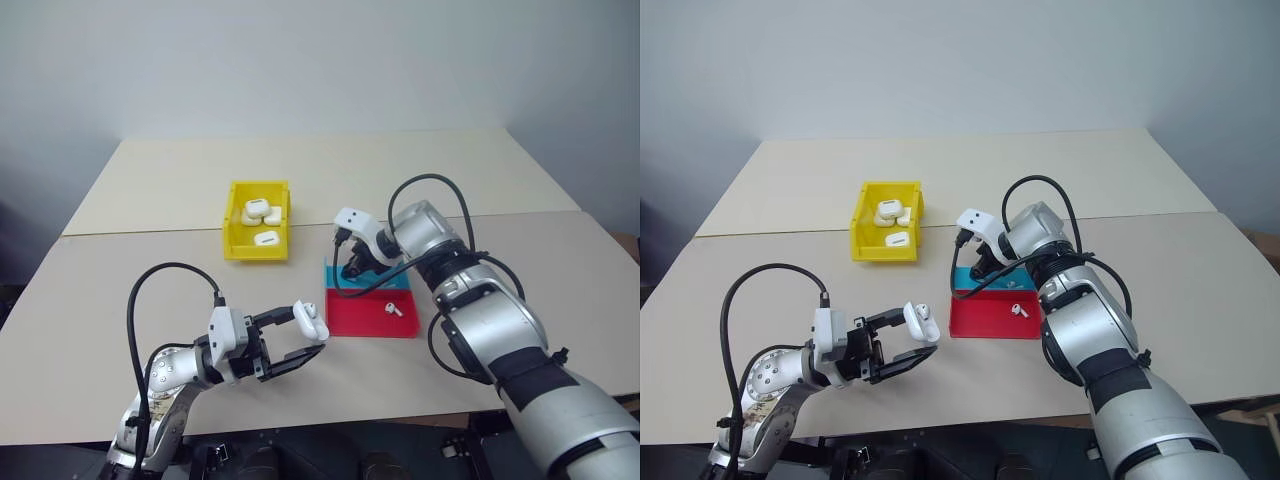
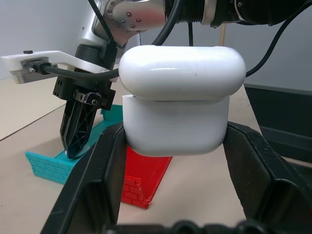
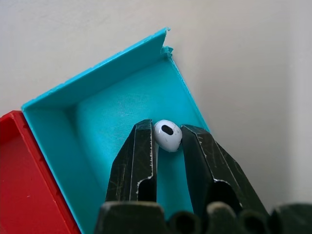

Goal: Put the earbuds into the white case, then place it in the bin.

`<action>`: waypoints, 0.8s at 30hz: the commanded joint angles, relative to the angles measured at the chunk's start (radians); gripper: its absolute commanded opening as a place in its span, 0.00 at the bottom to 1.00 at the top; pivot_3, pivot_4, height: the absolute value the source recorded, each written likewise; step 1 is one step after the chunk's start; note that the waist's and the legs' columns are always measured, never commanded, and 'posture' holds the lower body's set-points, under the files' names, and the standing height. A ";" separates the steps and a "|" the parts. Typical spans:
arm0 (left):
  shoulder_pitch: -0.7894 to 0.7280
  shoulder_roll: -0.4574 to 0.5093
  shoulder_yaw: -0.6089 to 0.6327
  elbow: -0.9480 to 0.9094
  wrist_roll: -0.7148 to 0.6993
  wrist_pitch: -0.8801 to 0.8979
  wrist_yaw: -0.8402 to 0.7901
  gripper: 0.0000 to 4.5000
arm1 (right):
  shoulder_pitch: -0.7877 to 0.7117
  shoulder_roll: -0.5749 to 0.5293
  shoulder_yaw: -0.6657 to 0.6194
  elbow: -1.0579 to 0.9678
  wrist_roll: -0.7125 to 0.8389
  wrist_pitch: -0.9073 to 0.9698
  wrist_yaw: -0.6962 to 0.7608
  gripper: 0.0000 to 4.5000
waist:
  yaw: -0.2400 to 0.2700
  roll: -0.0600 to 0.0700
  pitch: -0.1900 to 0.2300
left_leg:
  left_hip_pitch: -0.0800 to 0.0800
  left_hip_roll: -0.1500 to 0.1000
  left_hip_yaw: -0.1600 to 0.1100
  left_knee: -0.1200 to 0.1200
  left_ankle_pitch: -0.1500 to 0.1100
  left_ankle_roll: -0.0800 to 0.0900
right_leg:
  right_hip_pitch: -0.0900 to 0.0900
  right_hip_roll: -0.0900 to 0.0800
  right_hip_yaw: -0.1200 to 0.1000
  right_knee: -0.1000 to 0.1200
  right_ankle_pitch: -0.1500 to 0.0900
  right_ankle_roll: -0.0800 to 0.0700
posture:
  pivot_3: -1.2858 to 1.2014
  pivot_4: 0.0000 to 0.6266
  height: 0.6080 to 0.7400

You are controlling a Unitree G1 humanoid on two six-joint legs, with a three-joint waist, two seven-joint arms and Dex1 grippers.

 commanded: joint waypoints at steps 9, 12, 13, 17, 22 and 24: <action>-0.045 -0.020 0.029 -0.042 -0.076 0.027 0.027 0.61 | 0.052 -0.146 -0.214 -0.496 0.231 0.215 0.039 0.14 | 0.004 0.000 0.000 | -0.002 0.000 -0.001 0.000 0.000 0.000 | -0.001 0.000 0.000 0.000 0.000 0.000 | 0.52 0.24 1.00; -0.086 -0.020 0.030 -0.057 -0.133 0.064 0.014 0.61 | 0.157 -0.198 -0.366 -0.812 0.408 0.308 0.075 0.14 | 0.014 0.000 0.000 | -0.004 0.000 -0.002 0.000 0.000 0.000 | -0.001 0.000 -0.001 -0.001 0.000 0.000 | 0.52 0.24 1.00; -0.101 -0.016 0.029 -0.060 -0.148 0.077 0.005 0.61 | 0.205 -0.200 -0.419 -0.924 0.473 0.322 0.072 0.14 | 0.015 0.000 0.000 | -0.005 0.000 -0.003 0.001 0.000 0.000 | -0.001 0.000 -0.001 -0.002 0.000 0.000 | 0.52 0.24 1.00; -0.157 -0.003 0.031 -0.070 -0.208 0.125 -0.032 0.61 | 0.383 -0.141 -0.620 -1.257 0.735 0.309 0.030 0.14 | 0.018 -0.001 0.000 | -0.006 0.000 -0.002 0.001 0.000 0.000 | -0.001 0.000 -0.001 -0.002 0.000 0.000 | 0.52 0.24 1.00; -0.237 -0.008 0.031 -0.050 -0.250 0.166 -0.063 0.61 | 0.584 -0.028 -0.740 -1.471 1.012 0.256 -0.054 0.14 | 0.012 -0.001 0.000 | -0.004 0.000 -0.003 0.002 0.000 0.000 | 0.000 0.000 -0.001 -0.001 0.000 0.000 | 0.52 0.24 1.00; -0.259 -0.015 0.031 -0.041 -0.262 0.179 -0.071 0.61 | 0.651 -0.009 -0.736 -1.509 1.074 0.213 -0.058 0.14 | 0.010 -0.001 0.000 | -0.004 0.000 -0.003 0.003 0.000 0.000 | 0.001 0.000 -0.001 -0.001 0.000 0.000 | 0.52 0.24 1.00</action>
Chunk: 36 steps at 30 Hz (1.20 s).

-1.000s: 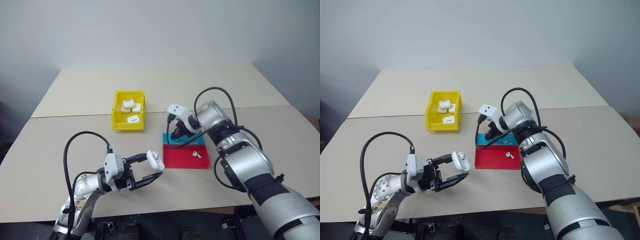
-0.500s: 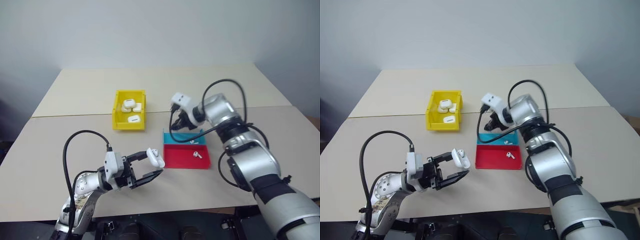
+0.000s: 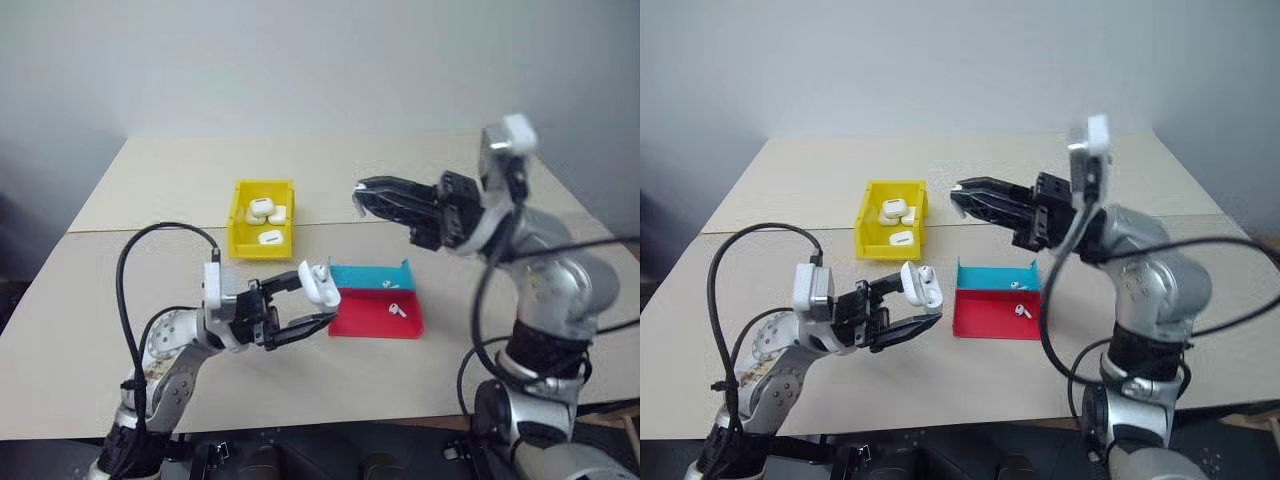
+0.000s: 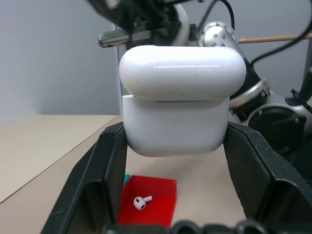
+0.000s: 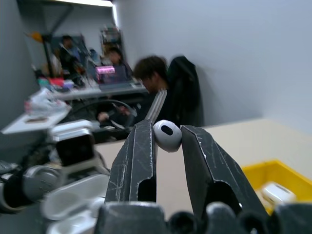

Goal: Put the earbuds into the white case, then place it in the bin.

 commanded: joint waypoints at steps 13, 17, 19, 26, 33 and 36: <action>-0.094 -0.018 0.010 -0.011 -0.096 0.102 -0.055 0.61 | 0.247 0.091 0.135 -0.097 0.163 -0.413 -0.010 0.14 | -0.007 0.000 0.000 | 0.001 0.000 0.000 0.000 0.000 0.000 | 0.001 0.000 0.000 -0.001 0.000 0.000 | 0.52 0.24 1.00; -0.090 -0.005 0.025 -0.029 -0.123 0.129 -0.066 0.61 | 0.292 0.109 0.201 -0.086 0.117 -0.530 0.001 0.14 | -0.008 0.000 0.000 | 0.001 0.000 0.000 0.000 0.000 0.000 | 0.001 0.000 0.000 -0.001 0.000 0.000 | 0.52 0.24 1.00; -0.088 0.003 0.029 -0.032 -0.126 0.136 -0.069 0.61 | 0.309 0.117 0.237 -0.078 0.094 -0.581 0.004 0.14 | -0.009 0.000 0.000 | 0.001 0.000 0.000 0.000 0.000 0.000 | 0.001 0.000 0.000 -0.001 0.000 0.000 | 0.52 0.24 1.00; -0.086 -0.004 0.028 -0.039 -0.113 0.137 -0.064 0.61 | 0.343 0.105 0.322 -0.058 0.052 -0.684 0.007 0.14 | -0.007 0.000 0.000 | 0.003 0.000 0.000 0.000 0.000 0.000 | 0.002 0.000 0.000 -0.001 0.000 0.000 | 0.52 0.24 1.00; -0.071 -0.010 0.028 -0.054 -0.113 0.138 -0.052 0.61 | 0.357 0.075 0.354 -0.046 0.042 -0.728 0.009 0.14 | -0.007 0.000 0.000 | 0.004 0.000 0.000 -0.001 0.000 0.000 | 0.003 0.000 0.000 -0.001 0.000 0.000 | 0.52 0.24 1.00; -0.070 -0.014 0.027 -0.054 -0.112 0.134 -0.050 0.61 | 0.366 0.060 0.361 -0.037 0.039 -0.744 0.020 0.14 | -0.006 0.000 0.000 | 0.004 0.000 0.000 -0.001 0.000 0.000 | 0.004 0.000 0.000 -0.002 0.000 0.000 | 0.52 0.24 1.00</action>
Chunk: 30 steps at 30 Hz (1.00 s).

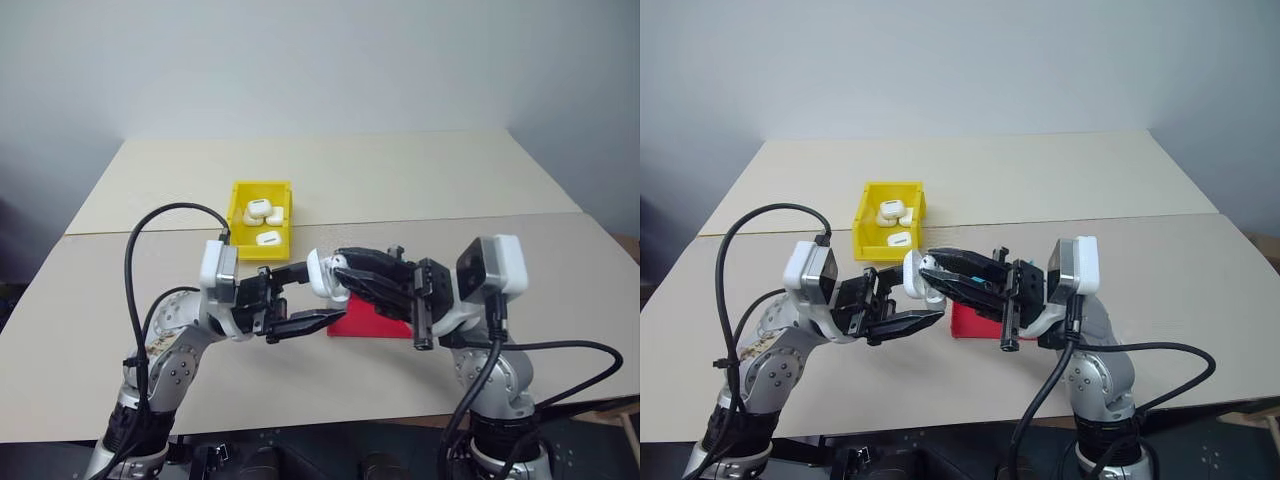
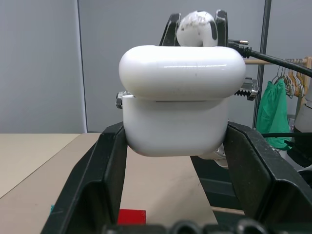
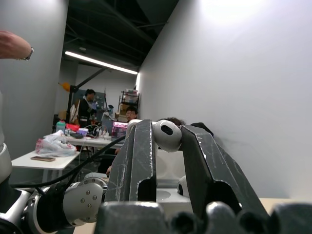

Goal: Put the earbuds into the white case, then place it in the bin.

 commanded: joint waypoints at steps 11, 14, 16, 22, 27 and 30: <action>-0.002 -0.018 0.008 -0.030 -0.004 -0.016 0.005 0.61 | 0.017 -0.059 0.028 0.004 -0.003 -0.063 0.030 0.14 | 0.001 0.000 0.000 | 0.001 0.000 0.000 0.000 0.000 0.000 | 0.002 0.000 0.000 -0.002 0.000 0.000 | 0.52 0.24 1.00; -0.002 -0.022 0.005 -0.025 0.005 -0.024 -0.001 0.61 | 0.018 -0.058 0.038 0.009 -0.020 -0.080 0.016 0.14 | 0.000 0.000 0.000 | 0.001 0.000 0.000 0.000 0.000 0.000 | 0.002 0.000 0.000 -0.002 0.000 0.000 | 0.52 0.24 1.00; -0.001 -0.024 0.005 -0.025 0.008 -0.024 -0.001 0.61 | 0.017 -0.064 0.044 0.013 -0.021 -0.083 0.019 0.14 | 0.000 0.000 0.000 | 0.001 0.000 0.000 0.000 0.000 0.000 | 0.002 0.000 0.000 -0.002 0.000 0.000 | 0.52 0.24 1.00; 0.000 -0.028 0.006 -0.021 0.016 -0.026 -0.002 0.61 | 0.018 -0.090 0.053 0.023 -0.028 -0.086 0.028 0.36 | 0.001 0.000 0.000 | 0.001 0.000 -0.001 0.000 0.000 0.000 | 0.003 0.000 -0.001 -0.003 0.000 0.000 | 0.52 0.24 1.00; -0.001 -0.032 0.007 -0.016 0.023 -0.031 -0.006 0.61 | 0.023 -0.095 0.057 0.028 -0.040 -0.107 0.030 0.51 | 0.001 0.000 0.000 | 0.002 0.000 -0.001 0.000 0.000 0.000 | 0.004 0.000 -0.001 -0.003 0.000 0.000 | 0.52 0.24 1.00; -0.001 -0.032 0.007 -0.011 0.029 -0.036 -0.012 0.61 | 0.021 -0.095 0.052 0.035 -0.040 -0.119 0.030 0.51 | 0.001 0.000 0.000 | 0.002 0.000 -0.001 0.000 0.000 0.000 | 0.005 0.000 -0.001 -0.003 0.000 0.000 | 0.52 0.24 1.00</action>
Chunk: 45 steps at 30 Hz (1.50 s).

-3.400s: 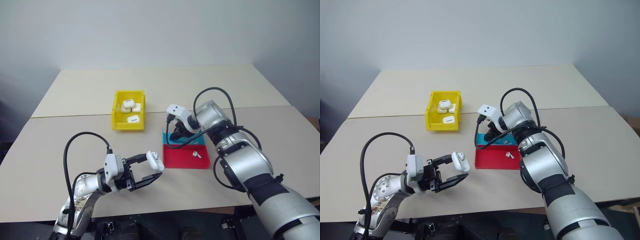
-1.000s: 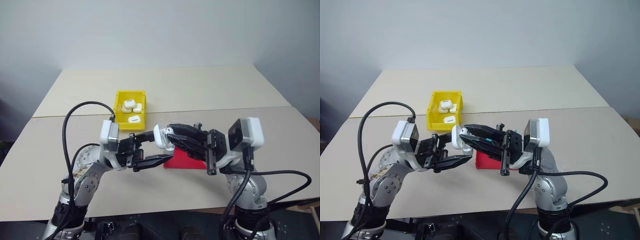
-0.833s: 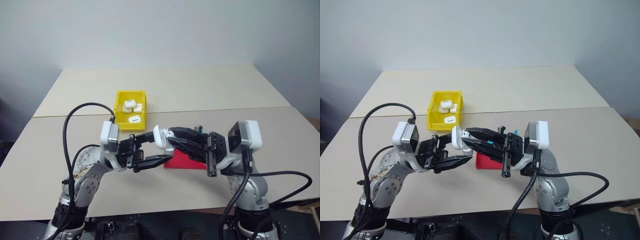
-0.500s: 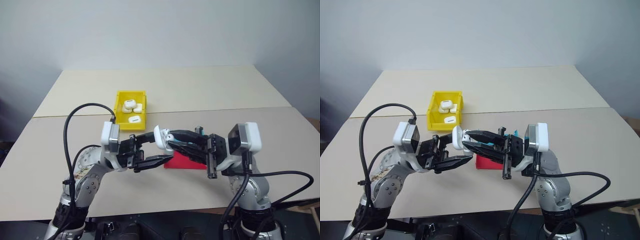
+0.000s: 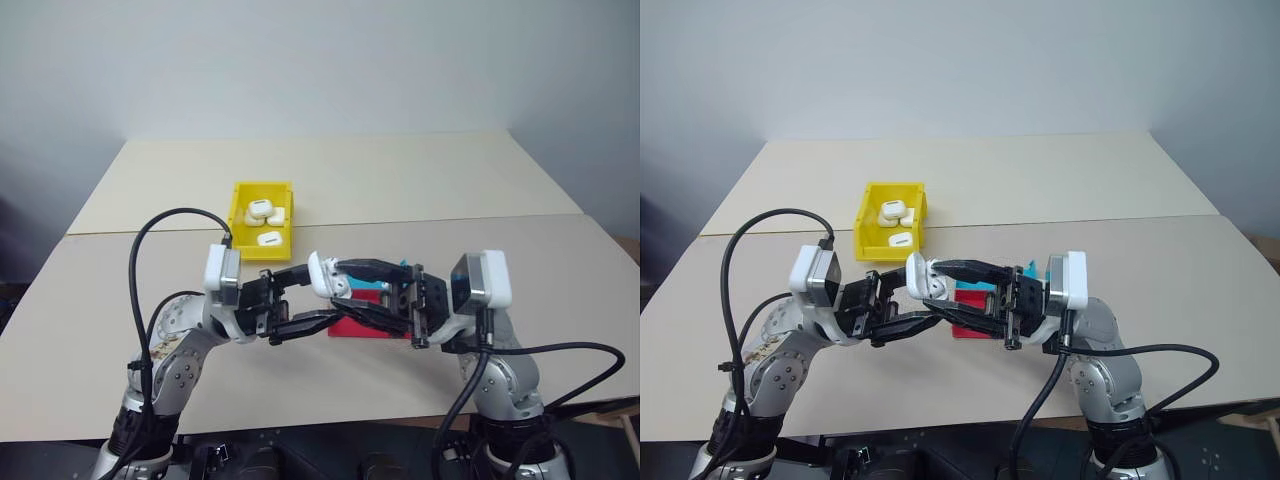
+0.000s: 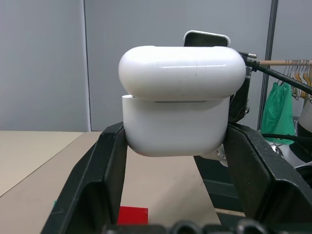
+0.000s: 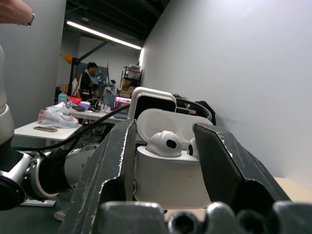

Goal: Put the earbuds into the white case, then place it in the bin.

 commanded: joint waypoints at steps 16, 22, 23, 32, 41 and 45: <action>-0.047 -0.005 -0.099 0.120 0.206 -0.142 -0.065 0.61 | -0.247 -0.303 -0.084 -0.076 0.053 0.247 -0.139 0.30 | 0.005 0.000 0.000 | 0.000 -0.001 0.000 -0.001 0.000 0.000 | 0.001 -0.001 -0.001 -0.002 0.000 0.000 | 0.52 0.24 1.00; -0.081 -0.029 -0.148 0.192 0.295 -0.215 -0.073 0.61 | -0.334 -0.345 0.017 -0.076 -0.014 0.319 -0.135 0.01 | 0.007 0.000 0.000 | -0.001 -0.001 0.000 0.000 0.000 0.001 | 0.001 -0.001 -0.001 -0.005 0.000 0.000 | 0.52 0.24 1.00; -0.086 -0.028 -0.155 0.201 0.306 -0.220 -0.072 0.61 | -0.345 -0.352 0.036 -0.074 -0.033 0.330 -0.135 0.01 | 0.007 0.000 0.000 | -0.001 -0.001 0.000 0.000 0.000 0.001 | 0.001 -0.001 -0.002 -0.005 0.000 0.000 | 0.52 0.24 1.00; -0.114 -0.060 -0.154 0.232 0.323 -0.251 -0.057 0.61 | -0.360 -0.418 0.142 -0.091 -0.162 0.303 -0.030 0.01 | 0.022 0.000 0.000 | -0.002 -0.001 -0.001 0.000 -0.001 0.001 | 0.001 -0.001 -0.002 -0.006 0.000 0.000 | 0.52 0.24 1.00; -0.104 -0.047 -0.112 0.201 0.268 -0.219 -0.066 0.61 | -0.307 -0.478 0.092 -0.060 -0.211 0.241 0.025 0.01 | 0.025 0.000 0.000 | -0.002 -0.001 -0.001 0.000 -0.001 0.001 | 0.002 -0.001 -0.002 -0.006 0.000 0.000 | 0.52 0.24 1.00; -0.100 -0.052 -0.104 0.201 0.261 -0.210 -0.045 0.61 | -0.297 -0.467 0.056 -0.050 -0.200 0.212 0.021 0.01 | 0.025 0.000 0.000 | -0.002 0.000 -0.001 0.000 -0.001 0.001 | 0.002 -0.001 -0.002 -0.006 0.000 0.000 | 0.52 0.24 1.00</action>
